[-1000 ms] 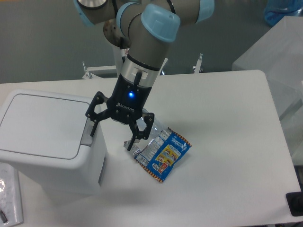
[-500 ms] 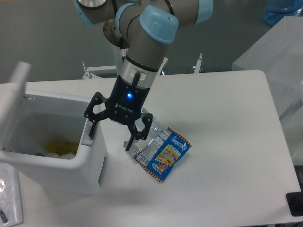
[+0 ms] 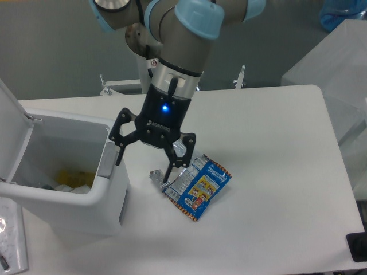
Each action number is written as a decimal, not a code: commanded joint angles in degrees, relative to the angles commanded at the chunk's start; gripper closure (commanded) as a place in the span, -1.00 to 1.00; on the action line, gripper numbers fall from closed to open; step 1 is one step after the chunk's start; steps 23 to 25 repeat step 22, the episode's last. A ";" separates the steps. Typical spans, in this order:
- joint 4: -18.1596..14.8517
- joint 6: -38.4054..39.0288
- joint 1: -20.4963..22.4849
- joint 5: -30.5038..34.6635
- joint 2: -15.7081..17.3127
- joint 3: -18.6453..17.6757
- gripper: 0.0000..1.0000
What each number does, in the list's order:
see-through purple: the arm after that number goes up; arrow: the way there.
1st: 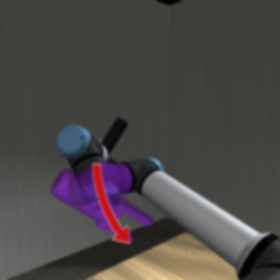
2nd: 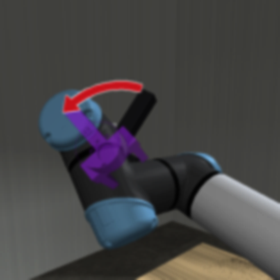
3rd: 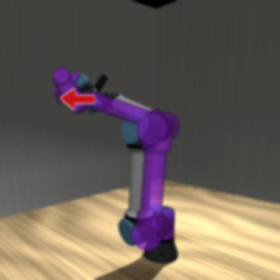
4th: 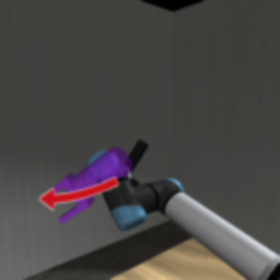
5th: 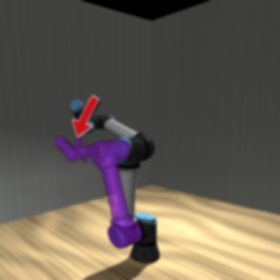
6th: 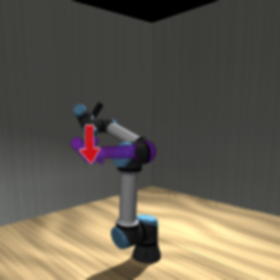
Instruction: Open the trash can
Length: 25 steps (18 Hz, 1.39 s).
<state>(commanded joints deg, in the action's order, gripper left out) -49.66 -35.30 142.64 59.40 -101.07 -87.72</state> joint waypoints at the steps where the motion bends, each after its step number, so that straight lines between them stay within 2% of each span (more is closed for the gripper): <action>1: 0.00 -3.16 1.05 1.75 -0.09 -0.43 -1.00; 3: 0.17 -10.01 3.43 4.83 -0.79 -2.10 -1.00; 6: 0.00 -17.77 4.75 5.64 -1.05 -4.21 -1.00; 7: 0.09 -19.00 5.63 6.25 -2.10 -4.22 -1.00; 8: 0.00 -20.06 6.24 7.82 -4.81 -3.70 -1.00; 10: -0.09 -23.74 8.17 13.34 -7.29 -3.95 -1.00; 13: -1.23 -31.03 8.89 17.23 -7.56 -4.48 -1.00; 15: -3.42 -34.55 8.71 18.72 -7.73 -4.83 -1.00; 18: -5.88 -37.38 8.54 22.94 -7.65 -4.92 -1.00; 20: -6.33 -37.38 8.45 24.79 -7.65 -5.45 -1.00; 25: -7.11 -37.38 8.36 25.41 -7.65 -5.71 -1.00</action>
